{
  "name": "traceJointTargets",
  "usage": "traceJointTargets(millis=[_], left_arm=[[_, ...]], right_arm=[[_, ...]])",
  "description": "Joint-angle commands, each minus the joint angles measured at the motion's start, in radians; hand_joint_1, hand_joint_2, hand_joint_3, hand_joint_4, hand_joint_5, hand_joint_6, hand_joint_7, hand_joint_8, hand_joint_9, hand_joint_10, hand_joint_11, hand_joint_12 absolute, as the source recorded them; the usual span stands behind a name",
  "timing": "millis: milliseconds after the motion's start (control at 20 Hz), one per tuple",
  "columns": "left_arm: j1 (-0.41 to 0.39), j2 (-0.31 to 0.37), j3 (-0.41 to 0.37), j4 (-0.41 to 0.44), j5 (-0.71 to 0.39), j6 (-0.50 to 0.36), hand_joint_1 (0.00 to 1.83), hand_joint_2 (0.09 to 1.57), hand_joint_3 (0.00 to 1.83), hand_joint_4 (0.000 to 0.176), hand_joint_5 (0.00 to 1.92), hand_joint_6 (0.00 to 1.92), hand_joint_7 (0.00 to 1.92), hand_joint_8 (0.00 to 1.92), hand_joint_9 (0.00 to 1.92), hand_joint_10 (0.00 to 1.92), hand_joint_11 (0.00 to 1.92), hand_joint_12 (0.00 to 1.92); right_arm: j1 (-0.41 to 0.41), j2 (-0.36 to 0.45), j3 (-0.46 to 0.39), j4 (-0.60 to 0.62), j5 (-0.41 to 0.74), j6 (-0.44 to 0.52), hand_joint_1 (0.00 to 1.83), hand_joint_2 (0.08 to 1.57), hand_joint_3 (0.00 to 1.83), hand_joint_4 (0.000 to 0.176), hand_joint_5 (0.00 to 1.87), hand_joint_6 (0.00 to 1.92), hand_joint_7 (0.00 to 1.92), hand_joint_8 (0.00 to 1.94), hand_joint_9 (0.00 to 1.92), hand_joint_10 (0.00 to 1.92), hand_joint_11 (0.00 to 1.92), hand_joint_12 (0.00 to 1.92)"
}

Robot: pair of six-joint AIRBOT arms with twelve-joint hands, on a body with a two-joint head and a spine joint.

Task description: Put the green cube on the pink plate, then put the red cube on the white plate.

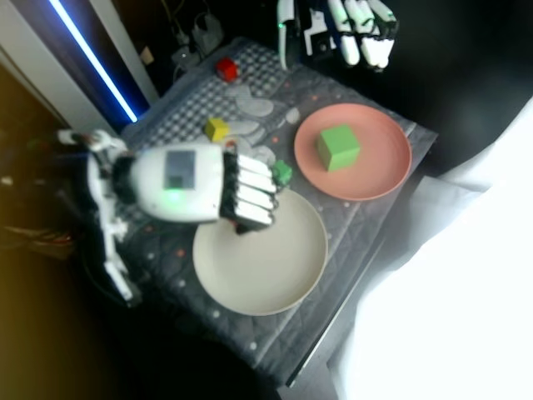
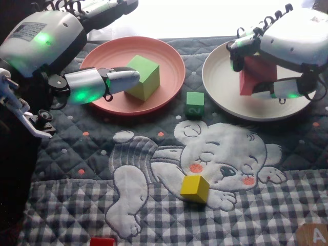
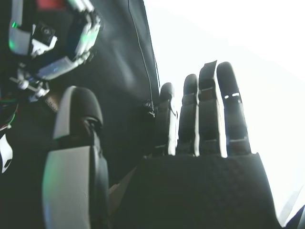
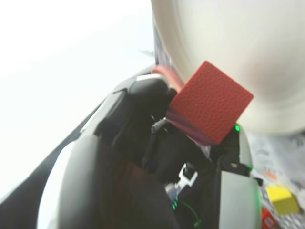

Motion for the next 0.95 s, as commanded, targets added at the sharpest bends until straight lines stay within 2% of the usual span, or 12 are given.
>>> traceJointTargets(millis=[0, 100, 150, 200, 250, 350, 400, 600, 650, 750, 800, 900], left_arm=[[-0.018, 0.004, -0.004, 0.013, -0.132, -0.003, 0.58, 1.13, 0.00, 0.066, 0.30, 0.01, 0.28, 0.00, 0.29, 0.00, 0.00, 1.33], [-0.017, 0.005, -0.005, 0.013, -0.134, -0.003, 0.58, 1.13, 0.01, 0.054, 0.30, 0.01, 0.28, 0.00, 0.29, 0.00, 0.00, 1.32], [-0.016, 0.005, -0.005, 0.013, -0.135, -0.003, 0.59, 1.13, 0.00, 0.063, 0.31, 0.01, 0.28, 0.00, 0.29, 0.00, 0.00, 1.33], [-0.014, 0.005, -0.005, 0.013, -0.137, -0.003, 0.59, 1.12, 0.00, 0.055, 0.32, 0.01, 0.29, 0.01, 0.29, 0.00, 0.00, 1.33], [-0.013, 0.005, -0.006, 0.013, -0.139, -0.003, 0.60, 1.12, 0.00, 0.043, 0.31, 0.01, 0.29, 0.00, 0.29, 0.00, 0.00, 1.34], [-0.011, 0.005, -0.006, 0.013, -0.143, -0.003, 0.61, 1.13, 0.00, 0.042, 0.32, 0.01, 0.29, 0.00, 0.29, 0.00, 0.00, 1.31], [-0.010, 0.005, -0.006, 0.012, -0.144, -0.003, 0.60, 1.13, 0.00, 0.044, 0.32, 0.01, 0.29, 0.00, 0.29, 0.00, 0.00, 1.30], [0.002, 0.016, -0.016, 0.008, -0.167, -0.003, 0.60, 1.13, 0.00, 0.049, 0.31, 0.00, 0.28, 0.00, 0.28, 0.00, 0.00, 1.27], [0.006, 0.021, -0.021, 0.006, -0.180, -0.003, 0.59, 1.13, 0.00, 0.058, 0.31, 0.00, 0.28, 0.00, 0.28, 0.00, 0.00, 1.28], [0.020, 0.035, -0.033, 0.000, -0.215, -0.003, 0.59, 1.13, 0.00, 0.059, 0.31, 0.00, 0.30, 0.01, 0.31, 0.01, 0.00, 1.32], [0.026, 0.038, -0.035, -0.005, -0.226, -0.003, 0.67, 1.12, 0.00, 0.000, 0.36, 0.01, 0.35, 0.02, 0.37, 0.03, 0.03, 1.38], [0.038, 0.050, -0.036, -0.030, -0.273, -0.003, 0.76, 1.23, 0.01, 0.000, 0.47, 0.03, 0.57, 0.03, 0.62, 0.08, 0.33, 1.25]], right_arm=[[0.012, 0.003, 0.005, 0.025, -0.090, 0.001, 1.34, 1.25, 0.00, 0.000, 0.76, 1.16, 0.69, 1.50, 0.63, 1.67, 0.51, 1.85], [0.013, 0.001, 0.007, 0.025, -0.087, 0.003, 1.34, 1.24, 0.00, 0.000, 0.70, 1.31, 0.74, 1.36, 0.71, 1.57, 0.50, 1.73], [0.013, 0.001, 0.006, 0.025, -0.087, 0.004, 1.15, 1.25, 0.00, 0.000, 0.71, 1.36, 0.62, 0.94, 0.58, 1.10, 0.37, 1.56], [0.014, 0.001, 0.006, 0.025, -0.087, 0.005, 1.19, 1.15, 0.00, 0.000, 0.44, 0.86, 0.44, 0.56, 0.38, 0.78, 0.11, 1.48], [0.014, 0.001, 0.005, 0.025, -0.087, 0.006, 1.14, 1.07, 0.00, 0.000, 0.28, 0.49, 0.24, 0.21, 0.15, 0.45, 0.02, 1.11], [0.014, 0.006, -0.001, 0.025, -0.087, 0.006, 1.01, 1.03, 0.00, 0.000, 0.11, 0.15, 0.03, 0.01, 0.01, 0.05, 0.00, 0.21], [0.014, 0.008, -0.003, 0.025, -0.087, 0.006, 0.97, 1.02, 0.00, 0.000, 0.07, 0.12, 0.01, 0.00, 0.00, 0.01, 0.00, 0.04], [0.012, 0.044, -0.044, 0.025, -0.128, 0.006, 0.90, 1.00, 0.00, 0.000, 0.05, 0.09, 0.00, 0.00, 0.00, 0.00, 0.00, 0.00], [0.004, 0.062, -0.064, 0.025, -0.164, 0.006, 0.87, 1.00, 0.00, 0.000, 0.07, 0.10, 0.00, 0.00, 0.00, 0.00, 0.00, 0.00], [-0.016, 0.108, -0.118, 0.025, -0.261, 0.006, 0.83, 1.02, 0.00, 0.000, 0.07, 0.09, 0.00, 0.00, 0.00, 0.00, 0.00, 0.00], [-0.024, 0.126, -0.139, 0.025, -0.305, 0.006, 0.79, 1.02, 0.00, 0.000, 0.09, 0.09, 0.01, 0.00, 0.00, 0.00, 0.00, 0.00], [-0.048, 0.164, -0.185, 0.025, -0.411, 0.005, 0.67, 1.03, 0.00, 0.000, 0.20, 0.01, 0.09, 0.01, 0.07, 0.01, 0.00, 0.53]])
